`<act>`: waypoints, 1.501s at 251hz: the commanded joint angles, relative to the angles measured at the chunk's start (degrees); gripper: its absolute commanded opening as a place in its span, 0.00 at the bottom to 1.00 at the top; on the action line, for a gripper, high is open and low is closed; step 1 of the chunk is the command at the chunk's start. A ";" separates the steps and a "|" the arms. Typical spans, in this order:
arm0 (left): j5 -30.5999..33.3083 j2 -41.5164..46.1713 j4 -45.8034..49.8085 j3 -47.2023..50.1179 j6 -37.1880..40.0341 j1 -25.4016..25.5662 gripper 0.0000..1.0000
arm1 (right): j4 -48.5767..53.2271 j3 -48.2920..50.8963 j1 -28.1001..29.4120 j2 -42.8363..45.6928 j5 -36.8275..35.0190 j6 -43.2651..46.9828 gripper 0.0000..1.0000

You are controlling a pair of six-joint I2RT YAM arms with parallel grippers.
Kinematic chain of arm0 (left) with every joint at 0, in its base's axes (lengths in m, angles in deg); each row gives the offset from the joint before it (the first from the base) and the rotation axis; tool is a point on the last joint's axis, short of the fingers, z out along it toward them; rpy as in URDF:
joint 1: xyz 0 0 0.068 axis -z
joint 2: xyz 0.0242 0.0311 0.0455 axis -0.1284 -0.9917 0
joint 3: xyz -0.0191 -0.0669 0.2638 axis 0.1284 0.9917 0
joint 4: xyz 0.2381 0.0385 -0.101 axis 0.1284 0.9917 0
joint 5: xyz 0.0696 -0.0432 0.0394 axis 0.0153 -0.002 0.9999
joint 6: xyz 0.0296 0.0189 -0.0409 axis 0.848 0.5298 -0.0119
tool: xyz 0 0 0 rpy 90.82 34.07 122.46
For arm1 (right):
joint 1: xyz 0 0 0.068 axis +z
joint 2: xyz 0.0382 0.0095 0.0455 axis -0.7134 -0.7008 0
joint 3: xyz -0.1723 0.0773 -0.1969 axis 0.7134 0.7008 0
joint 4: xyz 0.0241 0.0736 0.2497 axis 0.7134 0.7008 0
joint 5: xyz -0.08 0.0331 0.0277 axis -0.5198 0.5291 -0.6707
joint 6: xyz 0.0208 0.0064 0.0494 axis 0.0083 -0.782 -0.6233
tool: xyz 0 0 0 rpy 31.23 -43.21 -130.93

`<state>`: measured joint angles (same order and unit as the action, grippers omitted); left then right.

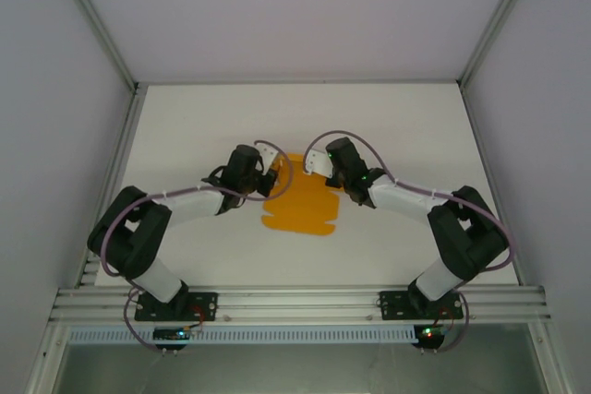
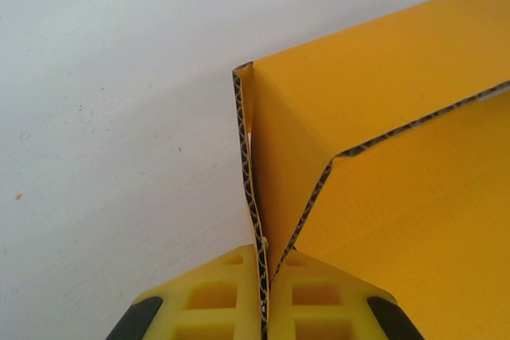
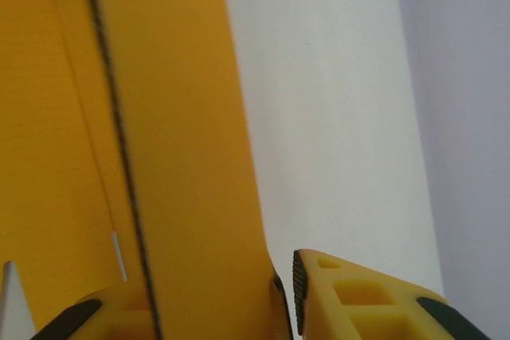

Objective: Assemble paper box

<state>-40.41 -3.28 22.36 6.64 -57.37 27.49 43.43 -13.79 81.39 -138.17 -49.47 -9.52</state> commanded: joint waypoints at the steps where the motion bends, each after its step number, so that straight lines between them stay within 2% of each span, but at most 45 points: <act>1: -2.22 -1.94 4.71 -1.48 2.00 -0.09 0.00 | 0.36 -1.46 0.07 0.18 2.73 -0.63 0.30; 48: -2.59 -2.65 5.71 -2.46 2.24 -0.08 0.00 | -5.27 -1.42 0.60 -0.03 0.47 0.98 0.33; 86: -2.45 -2.62 6.62 -2.92 2.94 -0.07 0.00 | -3.23 -1.94 0.60 1.68 1.17 3.38 0.35; 113: -1.95 -2.99 6.98 -3.16 3.35 -0.11 0.00 | 0.35 -2.71 0.60 1.65 1.41 4.66 0.26; 126: -1.95 -3.14 7.24 -3.24 3.52 -0.10 0.00 | 0.65 -3.01 0.67 1.21 0.54 4.95 0.26; 169: -2.26 -3.77 8.75 -4.01 4.24 -0.07 0.00 | 2.12 -4.17 0.67 1.81 1.00 5.51 0.39; 183: -2.42 -3.76 8.70 -4.08 4.29 -0.07 0.00 | 1.95 -4.33 0.60 2.35 1.15 5.45 0.39; 208: -2.57 -3.83 8.75 -4.01 4.50 -0.09 0.00 | 2.30 -4.80 0.18 3.16 1.69 5.46 0.39; 246: -2.64 -3.87 9.01 -4.04 4.63 -0.10 0.00 | 5.30 -5.63 -0.19 3.22 2.20 5.57 0.30; 262: -2.82 -4.03 9.32 -4.17 4.64 -0.07 0.00 | 6.00 -5.78 -0.26 3.21 1.82 6.00 0.30; 283: -3.13 -4.28 9.89 -4.57 5.00 -0.13 0.00 | 8.07 -6.63 -0.54 3.33 3.19 6.06 0.41; 314: -3.44 -4.47 10.15 -4.93 5.04 -0.07 0.00 | 10.37 -8.04 -1.05 3.97 6.20 5.63 0.51; 335: -3.82 -4.36 10.23 -4.98 5.15 -0.08 0.00 | 11.03 -8.23 -1.59 4.93 8.48 4.73 0.52; 347: -4.02 -4.40 10.37 -5.01 5.14 -0.07 0.00 | 12.43 -8.68 -2.00 5.44 9.44 4.21 0.63; 376: -4.04 -4.72 11.10 -5.50 5.26 -0.13 0.00 | 15.34 -9.79 -2.67 6.60 11.18 3.61 0.65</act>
<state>-43.41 -6.12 26.76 1.68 -53.89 27.49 54.75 -20.74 79.57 -134.41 -41.76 -4.62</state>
